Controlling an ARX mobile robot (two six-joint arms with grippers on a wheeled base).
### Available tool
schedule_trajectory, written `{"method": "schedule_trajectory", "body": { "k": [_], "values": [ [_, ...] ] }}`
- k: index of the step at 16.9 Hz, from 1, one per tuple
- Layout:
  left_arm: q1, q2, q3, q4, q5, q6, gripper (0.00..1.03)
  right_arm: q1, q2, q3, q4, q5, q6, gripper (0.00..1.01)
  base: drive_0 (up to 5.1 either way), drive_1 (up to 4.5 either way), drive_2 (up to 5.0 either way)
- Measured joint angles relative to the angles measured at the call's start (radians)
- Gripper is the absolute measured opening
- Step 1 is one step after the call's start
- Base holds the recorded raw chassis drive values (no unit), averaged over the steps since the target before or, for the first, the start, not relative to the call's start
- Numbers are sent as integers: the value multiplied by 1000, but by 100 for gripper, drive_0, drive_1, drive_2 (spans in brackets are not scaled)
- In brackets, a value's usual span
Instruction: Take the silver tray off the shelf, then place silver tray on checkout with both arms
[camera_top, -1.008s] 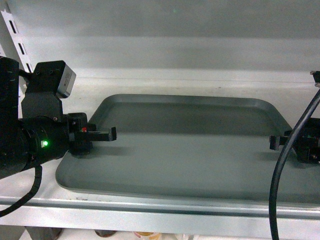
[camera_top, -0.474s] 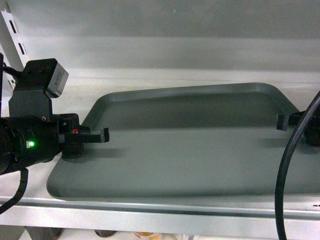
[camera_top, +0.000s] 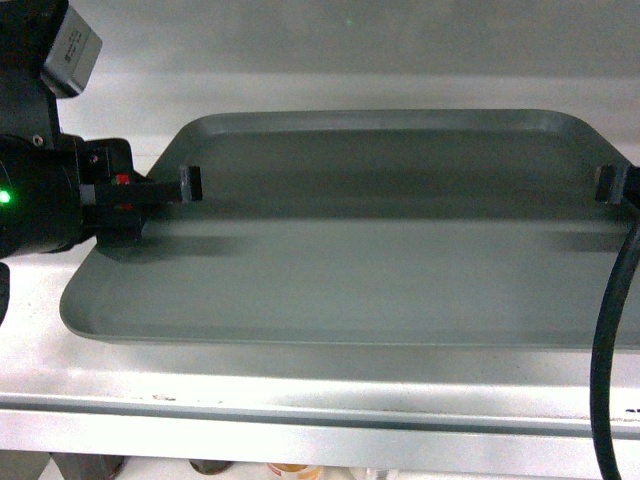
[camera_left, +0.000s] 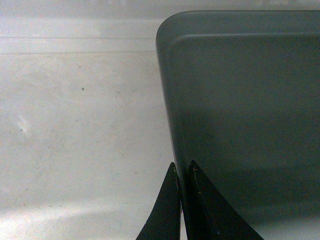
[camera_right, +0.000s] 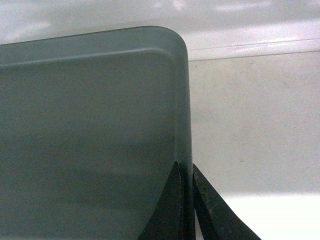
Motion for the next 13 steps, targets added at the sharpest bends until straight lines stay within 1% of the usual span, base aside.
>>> {"method": "schedule_trajectory", "body": {
  "k": [2,3,4,5,13],
  "values": [
    [-2,-16,20,-40,-2,3,3,0,-17,19,-49,-2,0,3,0,0,0],
    [-5,-40,32,-109,2,8,3,-6,-44,42,-135,-16,0,3,0,0,0],
    [-6,-56,46,-162,5,22,3,-6,-64,52,-233,-17,2,3,0,0,0],
    [-6,-56,46,-183,7,21,3,-6,-66,55,-257,-19,5,3,0,0,0],
    [-8,-59,23,-177,4,16,3,2,-66,55,-258,-17,3,3,0,0,0]
  ]
}}
